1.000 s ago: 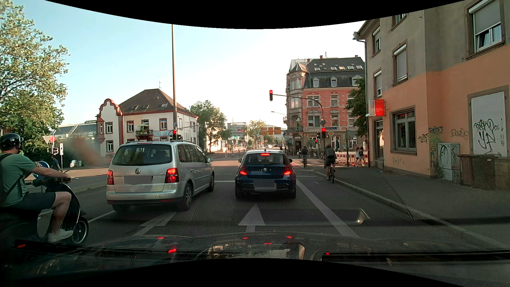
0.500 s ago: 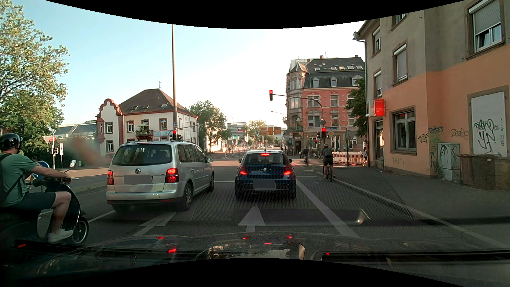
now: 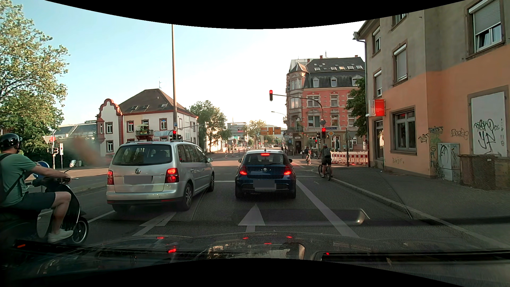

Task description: Follow the waypoints while adhering to traffic rules and regulations

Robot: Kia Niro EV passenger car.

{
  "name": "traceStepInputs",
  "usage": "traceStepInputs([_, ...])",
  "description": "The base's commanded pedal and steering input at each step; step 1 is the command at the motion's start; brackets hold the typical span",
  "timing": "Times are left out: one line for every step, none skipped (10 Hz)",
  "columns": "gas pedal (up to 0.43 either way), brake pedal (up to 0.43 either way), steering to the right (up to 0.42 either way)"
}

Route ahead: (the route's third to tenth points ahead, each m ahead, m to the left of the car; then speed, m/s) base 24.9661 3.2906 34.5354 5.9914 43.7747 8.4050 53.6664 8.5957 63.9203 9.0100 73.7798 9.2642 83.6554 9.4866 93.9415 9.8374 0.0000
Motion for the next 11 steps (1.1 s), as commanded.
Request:
traceStepInputs([0.0, 0.232, -0.017])
traceStepInputs([0.0, 0.232, -0.017])
traceStepInputs([0.0, 0.232, -0.017])
traceStepInputs([0.0, 0.232, -0.017])
traceStepInputs([0.0, 0.232, -0.017])
traceStepInputs([0.0, 0.232, -0.017])
traceStepInputs([0.0, 0.232, -0.017])
traceStepInputs([0.0, 0.232, -0.017])
traceStepInputs([0.0, 0.232, -0.017])
traceStepInputs([0.0, 0.232, -0.017])
traceStepInputs([0.0, 0.232, -0.017])
